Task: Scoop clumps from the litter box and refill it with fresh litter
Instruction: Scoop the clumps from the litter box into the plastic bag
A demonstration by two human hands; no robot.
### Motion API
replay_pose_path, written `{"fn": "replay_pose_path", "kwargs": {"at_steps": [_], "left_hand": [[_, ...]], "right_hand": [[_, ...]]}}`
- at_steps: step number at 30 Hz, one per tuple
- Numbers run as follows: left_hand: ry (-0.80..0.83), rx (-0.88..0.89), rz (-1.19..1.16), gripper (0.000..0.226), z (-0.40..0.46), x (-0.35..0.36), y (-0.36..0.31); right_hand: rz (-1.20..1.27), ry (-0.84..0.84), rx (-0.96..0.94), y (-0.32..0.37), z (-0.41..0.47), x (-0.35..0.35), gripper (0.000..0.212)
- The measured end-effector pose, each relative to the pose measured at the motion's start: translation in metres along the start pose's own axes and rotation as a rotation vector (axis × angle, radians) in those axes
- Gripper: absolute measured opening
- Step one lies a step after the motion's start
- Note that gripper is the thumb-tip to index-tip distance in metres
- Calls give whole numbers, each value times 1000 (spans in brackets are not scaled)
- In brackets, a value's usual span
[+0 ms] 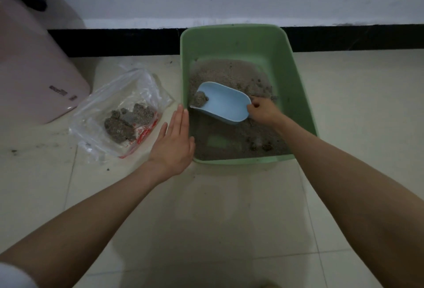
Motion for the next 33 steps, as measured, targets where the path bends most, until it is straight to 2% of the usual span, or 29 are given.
{"fn": "replay_pose_path", "kwargs": {"at_steps": [3,6,10,16,23,26,29,33], "left_hand": [[35,9,50,66,0,-2,-1],[67,-1,67,65,-1,-4,-3],[90,-6,82,65,-1,-6,-4],[97,47,78,65,-4,-11,-1],[60,186,97,97,-18,-18,18],[69,104,72,100,-29,-18,48],[91,-37,79,88,-42,-22,90],[149,-173,162,63,-56,-25,146]], "right_hand": [[93,-45,13,-3,-1,-4,37],[133,-84,14,-6,-3,-11,34],[110,-146,-7,1,-5,-31,27],[25,-208,-116,39,-11,-57,36],[-39,-127,-188,100,-30,-49,43],[-29,-50,-173,124,-36,-26,42],[-47,5,-164,150,-42,-1,41],[-177,78,-160,181,-52,38,29]]}}
Point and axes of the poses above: each hand's wrist, its own z-axis towards the middle knuckle, its own x-axis out of the palm, y = z × x, the point moved 8 cm from there along z, towards the middle knuckle, and after that the axes turned 12 degrees about -y, right-handed, at the moved point
